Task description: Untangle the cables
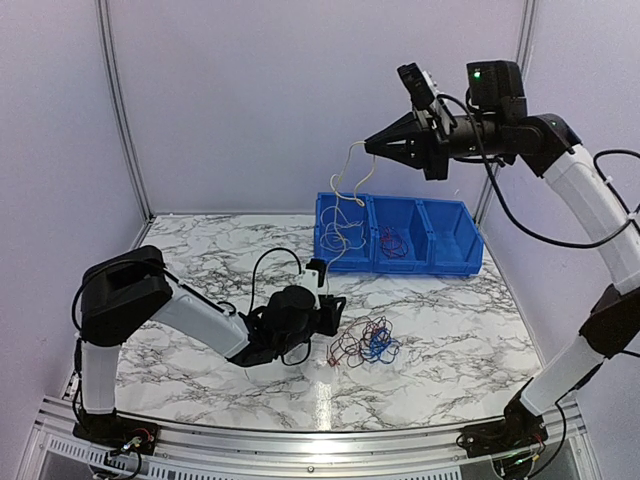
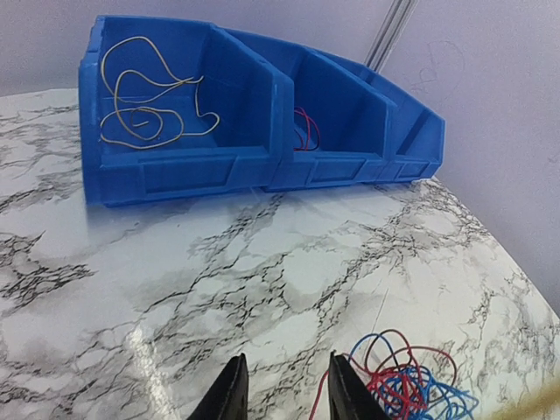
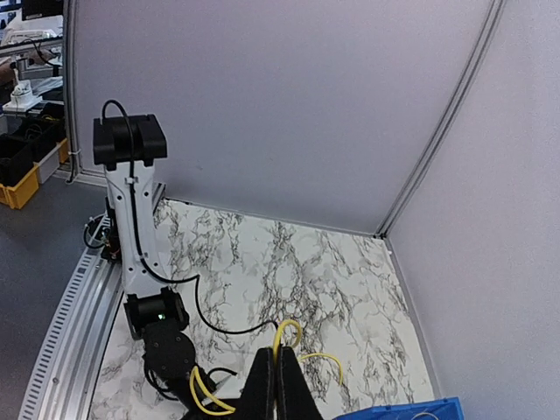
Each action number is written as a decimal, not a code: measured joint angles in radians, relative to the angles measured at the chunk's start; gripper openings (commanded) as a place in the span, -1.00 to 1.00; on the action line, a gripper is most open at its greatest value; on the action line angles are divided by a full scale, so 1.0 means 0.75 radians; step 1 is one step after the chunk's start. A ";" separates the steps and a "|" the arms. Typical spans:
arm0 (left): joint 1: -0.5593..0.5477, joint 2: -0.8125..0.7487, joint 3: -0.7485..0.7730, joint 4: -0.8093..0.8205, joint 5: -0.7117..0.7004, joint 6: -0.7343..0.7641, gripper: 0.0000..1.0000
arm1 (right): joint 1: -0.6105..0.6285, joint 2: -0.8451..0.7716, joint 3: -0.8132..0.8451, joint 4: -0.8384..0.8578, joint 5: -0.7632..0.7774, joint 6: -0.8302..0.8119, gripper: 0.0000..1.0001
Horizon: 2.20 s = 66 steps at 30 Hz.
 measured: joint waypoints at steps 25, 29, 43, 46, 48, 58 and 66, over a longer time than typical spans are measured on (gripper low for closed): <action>-0.137 -0.710 -0.880 0.006 -0.117 -0.228 0.00 | -0.184 0.419 0.011 0.577 0.486 0.197 -1.00; -0.158 -0.772 -0.901 -0.014 -0.141 -0.239 0.00 | -0.209 0.544 0.045 0.592 0.526 0.207 -1.00; -0.186 -0.863 -0.920 -0.094 -0.211 -0.245 0.00 | -0.264 0.839 0.140 0.663 0.640 0.211 -1.00; -0.187 -0.863 -0.921 -0.102 -0.218 -0.244 0.01 | -0.264 0.901 0.140 0.667 0.649 0.212 -1.00; -0.187 -0.862 -0.921 -0.103 -0.224 -0.244 0.01 | -0.264 0.944 0.140 0.667 0.650 0.212 -0.82; -0.187 -0.852 -0.916 -0.131 -0.227 -0.242 0.02 | -0.264 1.025 0.137 0.621 0.695 0.255 -0.14; -0.187 -0.788 -0.832 -0.184 -0.242 -0.214 0.14 | -0.264 0.566 -0.382 0.743 0.616 0.330 -0.12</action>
